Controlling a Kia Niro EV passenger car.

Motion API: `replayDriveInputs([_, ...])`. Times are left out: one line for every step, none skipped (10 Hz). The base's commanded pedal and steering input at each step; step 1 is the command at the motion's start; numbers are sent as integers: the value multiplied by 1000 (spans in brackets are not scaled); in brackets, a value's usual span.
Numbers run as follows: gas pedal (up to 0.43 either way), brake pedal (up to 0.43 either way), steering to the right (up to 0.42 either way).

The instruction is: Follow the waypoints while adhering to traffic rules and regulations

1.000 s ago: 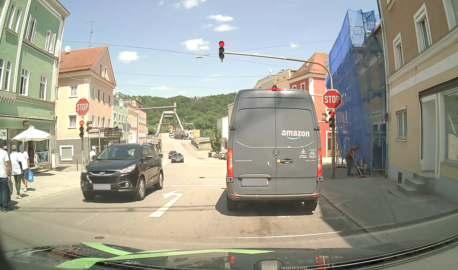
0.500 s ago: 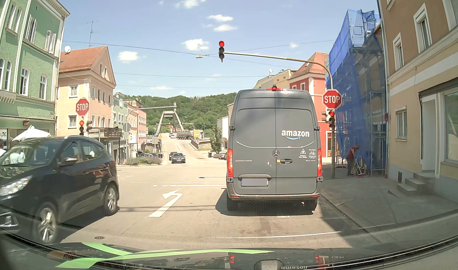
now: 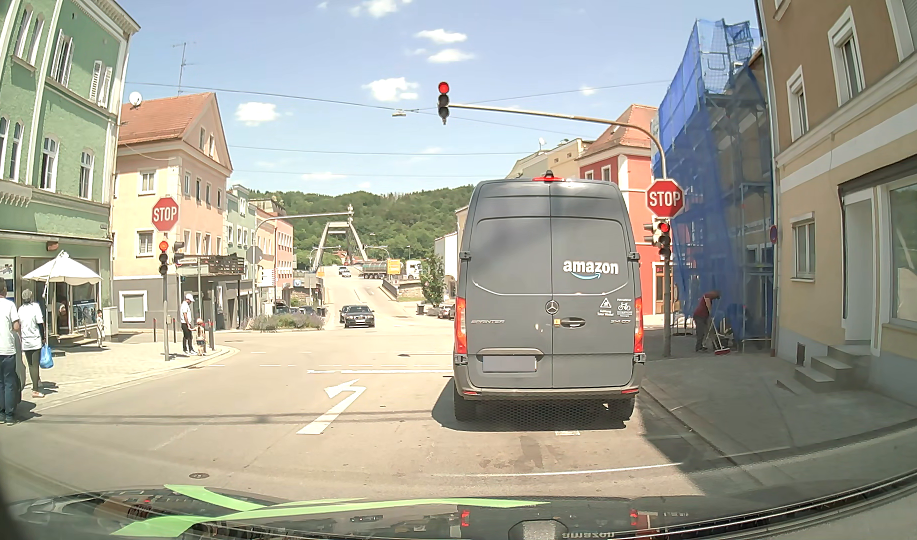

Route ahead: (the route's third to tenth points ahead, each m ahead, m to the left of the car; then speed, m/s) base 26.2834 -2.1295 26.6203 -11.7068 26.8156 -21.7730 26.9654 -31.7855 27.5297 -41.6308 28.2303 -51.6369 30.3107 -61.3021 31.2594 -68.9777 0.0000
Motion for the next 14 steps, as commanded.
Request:
replayDriveInputs([0, 360, 32])
replayDriveInputs([0, 360, 31])
replayDriveInputs([0, 360, 32])
replayDriveInputs([0, 360, 32])
replayDriveInputs([0, 360, 32])
replayDriveInputs([0, 360, 32])
replayDriveInputs([0, 360, 32])
replayDriveInputs([0, 360, 32])
replayDriveInputs([0, 360, 32])
replayDriveInputs([0, 360, 32])
replayDriveInputs([0, 360, 31])
replayDriveInputs([0, 360, 32])
replayDriveInputs([0, 360, 32])
replayDriveInputs([0, 360, 31])
